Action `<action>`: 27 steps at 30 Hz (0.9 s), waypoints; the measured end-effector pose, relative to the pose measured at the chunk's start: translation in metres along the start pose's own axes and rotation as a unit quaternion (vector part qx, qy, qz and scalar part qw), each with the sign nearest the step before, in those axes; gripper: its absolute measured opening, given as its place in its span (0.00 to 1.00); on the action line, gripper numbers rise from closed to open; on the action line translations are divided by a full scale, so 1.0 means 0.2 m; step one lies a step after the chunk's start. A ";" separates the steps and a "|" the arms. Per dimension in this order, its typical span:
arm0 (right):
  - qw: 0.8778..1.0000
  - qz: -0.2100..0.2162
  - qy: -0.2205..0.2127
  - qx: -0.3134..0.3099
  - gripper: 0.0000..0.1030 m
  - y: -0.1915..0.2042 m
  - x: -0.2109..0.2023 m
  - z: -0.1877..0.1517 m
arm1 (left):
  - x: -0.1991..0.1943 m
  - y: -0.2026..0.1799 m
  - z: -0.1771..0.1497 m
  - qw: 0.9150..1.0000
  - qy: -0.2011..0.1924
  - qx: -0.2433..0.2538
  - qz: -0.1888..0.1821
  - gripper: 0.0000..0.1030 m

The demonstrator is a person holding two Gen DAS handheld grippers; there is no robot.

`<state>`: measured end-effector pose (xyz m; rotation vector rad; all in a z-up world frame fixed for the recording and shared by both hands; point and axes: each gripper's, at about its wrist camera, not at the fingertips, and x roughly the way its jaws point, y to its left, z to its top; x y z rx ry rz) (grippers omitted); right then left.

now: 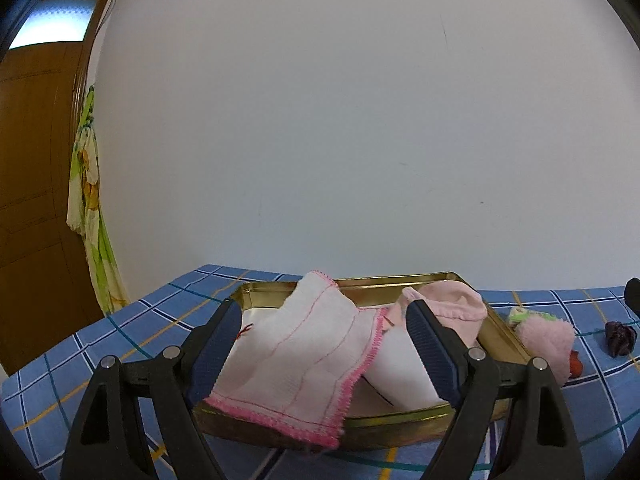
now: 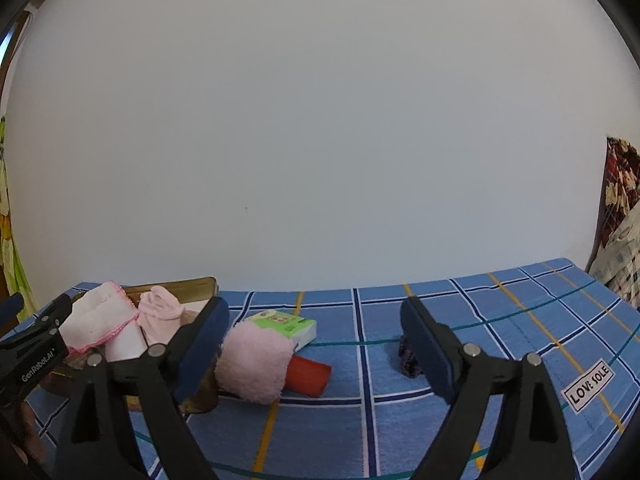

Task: Organize soft objects
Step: 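Move the right tool to the purple scrunchie while the left tool moves to the pink plush toy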

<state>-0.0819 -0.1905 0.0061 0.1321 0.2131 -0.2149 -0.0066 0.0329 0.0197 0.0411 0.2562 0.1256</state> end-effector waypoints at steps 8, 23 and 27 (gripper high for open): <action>1.000 -0.004 0.009 -0.002 0.87 -0.07 0.01 -0.01 | -0.02 -0.05 -0.01 1.000 0.012 0.007 -0.015 0.84; 0.998 -0.049 0.024 0.003 0.87 -0.32 0.01 0.00 | -0.12 -0.24 -0.04 0.997 0.027 0.036 -0.068 0.84; 0.997 -0.066 0.033 0.009 0.87 -0.41 0.01 0.00 | -0.14 -0.32 -0.04 0.995 0.034 0.047 -0.083 0.84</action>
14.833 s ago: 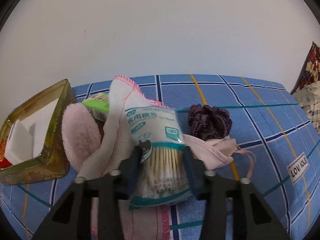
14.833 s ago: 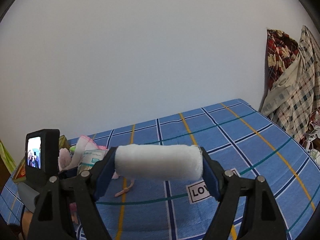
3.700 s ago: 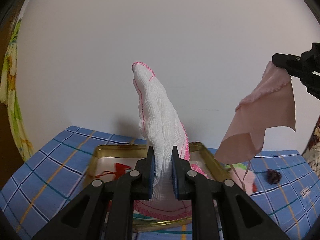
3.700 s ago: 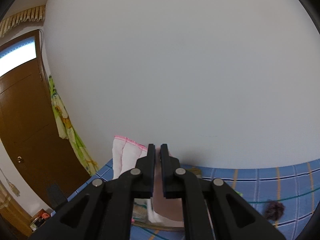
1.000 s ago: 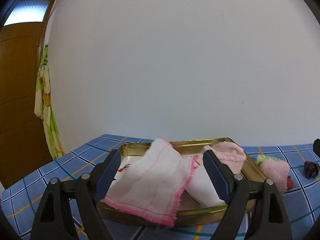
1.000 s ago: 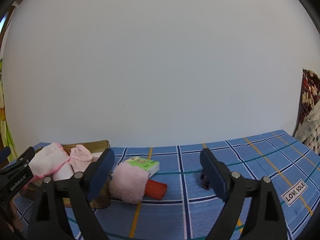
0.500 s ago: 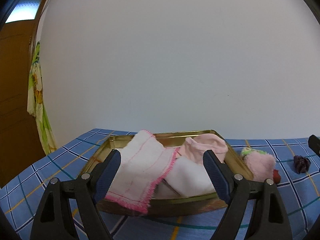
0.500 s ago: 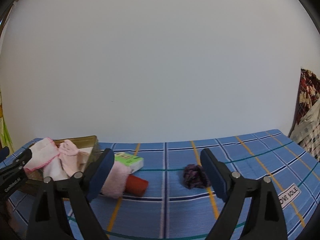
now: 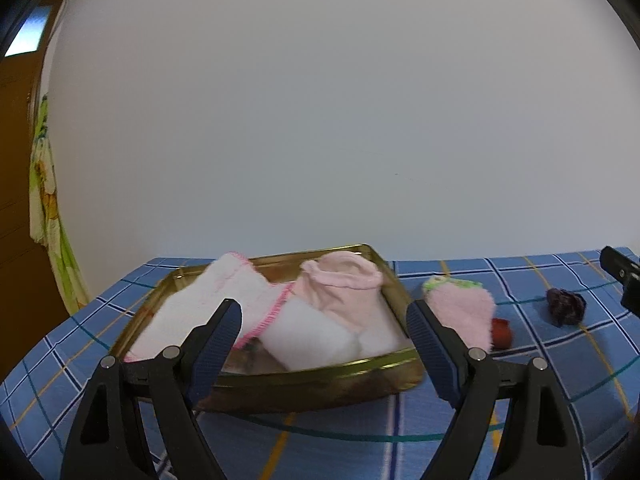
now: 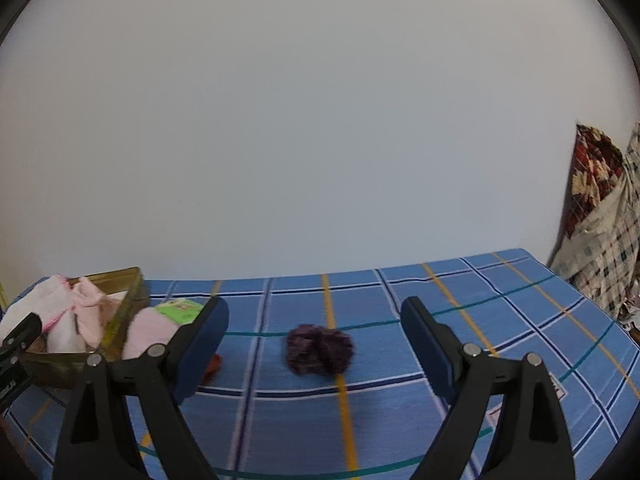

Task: Organize soft objects
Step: 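Move the right tool to the purple scrunchie while the left tool moves to the pink plush toy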

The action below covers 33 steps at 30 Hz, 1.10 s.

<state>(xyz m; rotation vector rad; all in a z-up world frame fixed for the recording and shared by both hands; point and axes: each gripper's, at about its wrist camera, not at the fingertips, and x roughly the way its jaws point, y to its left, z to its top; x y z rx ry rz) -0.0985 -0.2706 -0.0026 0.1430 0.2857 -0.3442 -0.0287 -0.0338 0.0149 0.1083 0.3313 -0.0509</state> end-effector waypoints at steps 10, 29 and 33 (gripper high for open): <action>0.998 -0.005 0.057 0.036 0.88 -0.16 0.11 0.01 | 0.00 -0.19 0.00 0.998 0.024 0.051 -0.036 0.84; 0.968 0.079 0.239 -0.003 0.60 -0.06 0.54 -0.06 | 0.12 -0.40 0.04 0.993 0.061 0.076 -0.069 0.84; 0.960 0.095 0.265 0.008 0.49 -0.07 0.58 -0.08 | 0.14 -0.37 0.05 0.992 0.076 0.060 -0.076 0.84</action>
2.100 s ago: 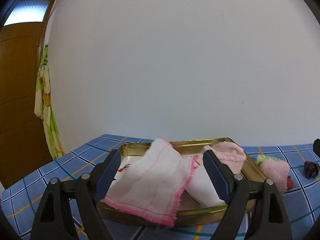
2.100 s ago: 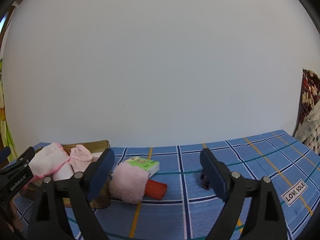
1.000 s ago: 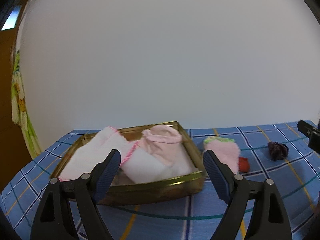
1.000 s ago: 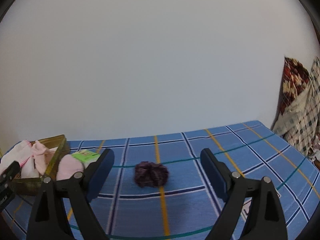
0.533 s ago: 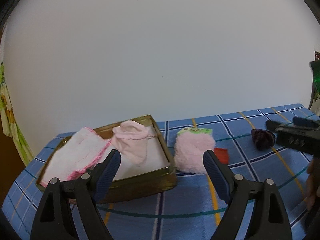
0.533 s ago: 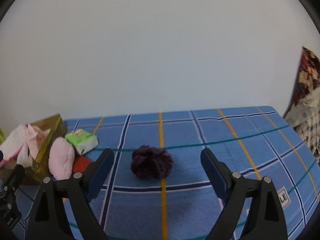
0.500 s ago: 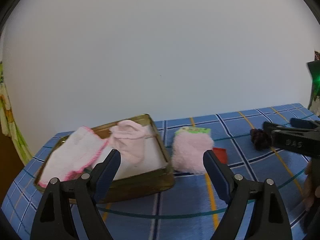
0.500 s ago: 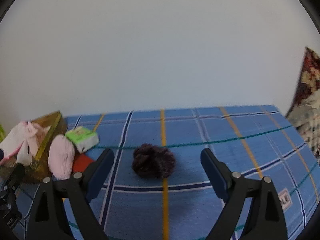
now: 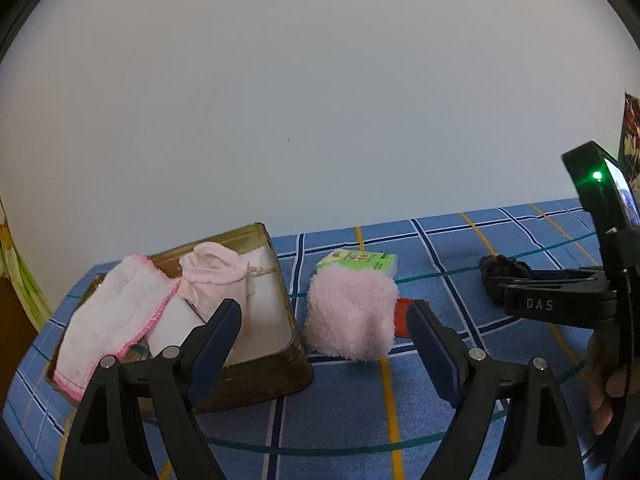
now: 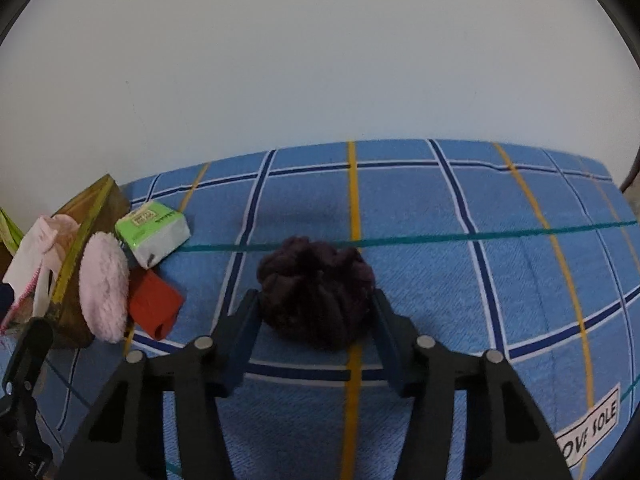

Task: Organize soft objects
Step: 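Move the right tool to the purple scrunchie while the left tool moves to the pink plush toy, then grasp the purple scrunchie with the right tool while the left tool grasps the pink plush toy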

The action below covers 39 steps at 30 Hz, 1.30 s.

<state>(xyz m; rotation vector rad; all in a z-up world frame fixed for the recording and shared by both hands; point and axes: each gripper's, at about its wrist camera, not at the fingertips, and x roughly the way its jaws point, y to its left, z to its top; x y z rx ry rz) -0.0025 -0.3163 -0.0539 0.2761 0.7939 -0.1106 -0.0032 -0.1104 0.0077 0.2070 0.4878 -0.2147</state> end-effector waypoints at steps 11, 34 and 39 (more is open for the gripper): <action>0.999 -0.021 -0.036 0.003 0.33 -0.05 -0.09 -0.01 | 0.07 -0.13 0.06 1.000 0.015 0.013 0.009 0.84; 0.994 -0.015 -0.085 0.071 0.34 -0.18 -0.23 -0.01 | 0.39 -0.25 0.05 0.989 0.144 -0.028 0.006 0.43; 0.993 -0.024 -0.095 0.072 0.34 -0.17 -0.25 -0.02 | 0.26 -0.25 0.04 0.991 0.115 -0.004 -0.071 0.21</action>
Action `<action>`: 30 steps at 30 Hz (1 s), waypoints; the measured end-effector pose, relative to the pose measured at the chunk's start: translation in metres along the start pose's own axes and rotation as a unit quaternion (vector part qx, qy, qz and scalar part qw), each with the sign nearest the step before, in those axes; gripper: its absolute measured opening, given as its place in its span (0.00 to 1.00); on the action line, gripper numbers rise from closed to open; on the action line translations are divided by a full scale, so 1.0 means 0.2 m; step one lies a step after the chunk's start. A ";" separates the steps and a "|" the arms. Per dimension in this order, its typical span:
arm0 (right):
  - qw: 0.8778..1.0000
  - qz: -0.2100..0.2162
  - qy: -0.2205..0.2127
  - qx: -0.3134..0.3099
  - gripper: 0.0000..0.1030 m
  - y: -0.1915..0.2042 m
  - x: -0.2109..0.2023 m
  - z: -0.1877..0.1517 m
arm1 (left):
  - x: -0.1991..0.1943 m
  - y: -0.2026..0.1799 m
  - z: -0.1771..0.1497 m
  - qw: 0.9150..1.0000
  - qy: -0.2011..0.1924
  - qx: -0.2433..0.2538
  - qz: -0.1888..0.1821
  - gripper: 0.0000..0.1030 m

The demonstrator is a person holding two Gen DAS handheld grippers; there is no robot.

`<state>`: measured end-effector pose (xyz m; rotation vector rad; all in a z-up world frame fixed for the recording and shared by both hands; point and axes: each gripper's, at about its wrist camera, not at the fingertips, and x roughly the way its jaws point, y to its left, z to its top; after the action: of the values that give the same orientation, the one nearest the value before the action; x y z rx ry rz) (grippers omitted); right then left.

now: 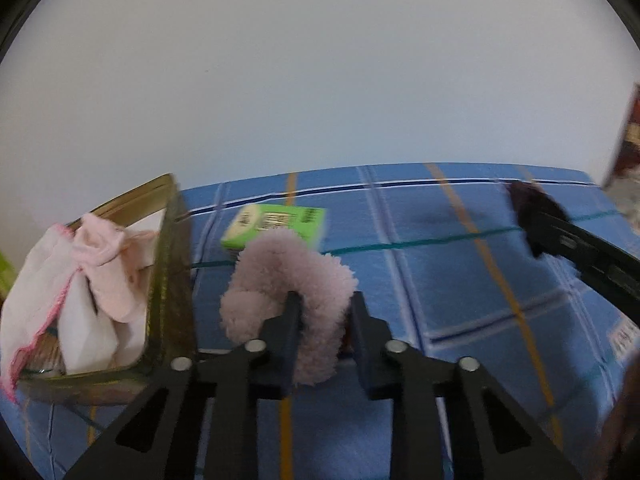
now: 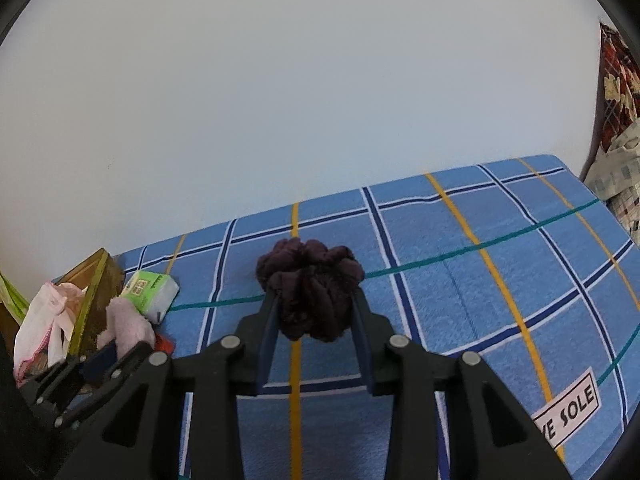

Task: Organize soft objects
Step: 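Grasp the purple scrunchie with the right tool while the left tool grasps the pink plush toy, then carry the plush toy with the left tool while the right tool carries the scrunchie over the tray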

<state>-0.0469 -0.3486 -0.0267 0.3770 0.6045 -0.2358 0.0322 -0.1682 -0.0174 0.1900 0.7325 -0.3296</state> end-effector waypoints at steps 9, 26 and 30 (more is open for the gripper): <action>1.000 0.001 -0.025 0.011 0.34 0.00 -0.05 0.02 | -0.27 0.11 -0.02 0.987 -0.059 -0.010 -0.150 0.20; 0.994 -0.016 -0.108 0.006 0.34 0.04 -0.22 0.02 | -0.38 0.28 -0.02 0.975 -0.139 -0.042 -0.170 0.20; 0.992 -0.022 -0.128 0.002 0.34 0.06 -0.26 0.01 | -0.44 0.35 -0.01 0.975 -0.173 -0.045 -0.129 0.20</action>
<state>-0.0847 -0.3325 0.0089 0.3301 0.3607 -0.3227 -0.0048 -0.0830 0.0443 -0.0504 0.4236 -0.5602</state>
